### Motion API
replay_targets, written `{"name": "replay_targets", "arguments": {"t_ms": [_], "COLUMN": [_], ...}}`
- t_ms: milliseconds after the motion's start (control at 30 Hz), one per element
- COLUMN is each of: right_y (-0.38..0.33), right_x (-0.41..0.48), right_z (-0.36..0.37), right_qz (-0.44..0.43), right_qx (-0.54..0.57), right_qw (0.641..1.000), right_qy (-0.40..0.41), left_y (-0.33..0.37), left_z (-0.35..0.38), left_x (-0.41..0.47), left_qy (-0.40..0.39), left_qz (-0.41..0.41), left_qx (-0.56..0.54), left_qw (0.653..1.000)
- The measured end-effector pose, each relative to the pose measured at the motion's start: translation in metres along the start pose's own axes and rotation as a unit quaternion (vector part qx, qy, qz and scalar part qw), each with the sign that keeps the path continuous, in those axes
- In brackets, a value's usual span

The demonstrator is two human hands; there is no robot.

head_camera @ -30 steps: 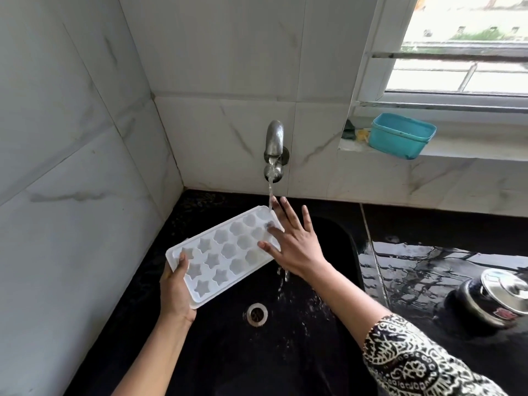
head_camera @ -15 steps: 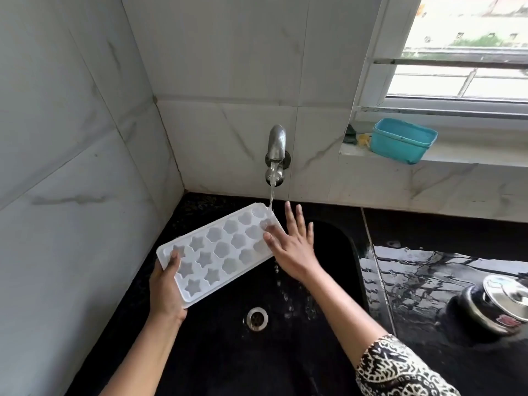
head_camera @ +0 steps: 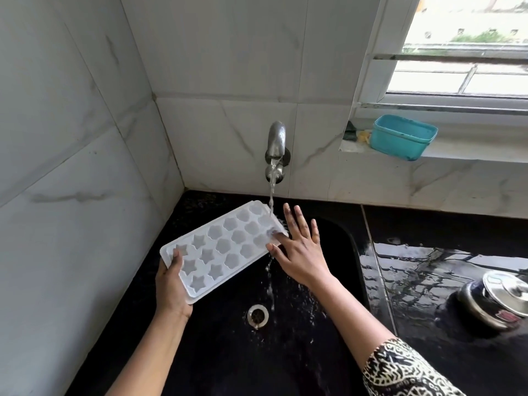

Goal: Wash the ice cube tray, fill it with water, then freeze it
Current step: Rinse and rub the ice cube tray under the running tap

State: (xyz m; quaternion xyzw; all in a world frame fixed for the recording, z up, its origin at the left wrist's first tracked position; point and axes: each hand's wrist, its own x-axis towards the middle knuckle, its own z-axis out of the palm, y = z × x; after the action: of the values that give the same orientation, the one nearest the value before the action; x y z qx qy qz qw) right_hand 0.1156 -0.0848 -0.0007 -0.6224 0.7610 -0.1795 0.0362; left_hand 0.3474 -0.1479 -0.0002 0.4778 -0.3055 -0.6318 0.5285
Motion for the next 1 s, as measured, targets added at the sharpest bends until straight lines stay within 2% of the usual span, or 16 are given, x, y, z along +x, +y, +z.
{"name": "replay_targets", "arguments": {"t_ms": [267,433,567,700,900,1000], "right_y": [-0.010,-0.010,-0.017,-0.024,-0.025,-0.027], "right_x": [0.001,0.002,-0.006,-0.007,0.006,0.006], "right_z": [0.001,0.005,0.011,0.009,0.006,0.008], "right_qz": [0.024,0.007,0.036,0.081,0.142,0.144], "right_qx": [0.030,-0.018,0.003,0.090,0.265,0.265], "right_qw": [0.999,0.999,0.999,0.993,0.954,0.953], "right_qy": [0.005,0.032,0.007,0.012,-0.025,-0.030], "left_y": [0.003,0.002,0.005,-0.007,-0.006,0.000], "left_z": [0.001,0.002,0.001,0.003,0.013,0.012], "left_x": [-0.003,-0.005,0.000,-0.007,-0.010,-0.006], "left_qy": [0.017,0.012,0.032,0.040,0.021,0.036], "left_qz": [0.035,0.019,0.031,0.027,0.018,0.037], "left_qx": [0.012,0.016,0.017,0.009,0.006,0.009], "left_qw": [0.999,1.000,0.999,0.999,1.000,0.999]}}
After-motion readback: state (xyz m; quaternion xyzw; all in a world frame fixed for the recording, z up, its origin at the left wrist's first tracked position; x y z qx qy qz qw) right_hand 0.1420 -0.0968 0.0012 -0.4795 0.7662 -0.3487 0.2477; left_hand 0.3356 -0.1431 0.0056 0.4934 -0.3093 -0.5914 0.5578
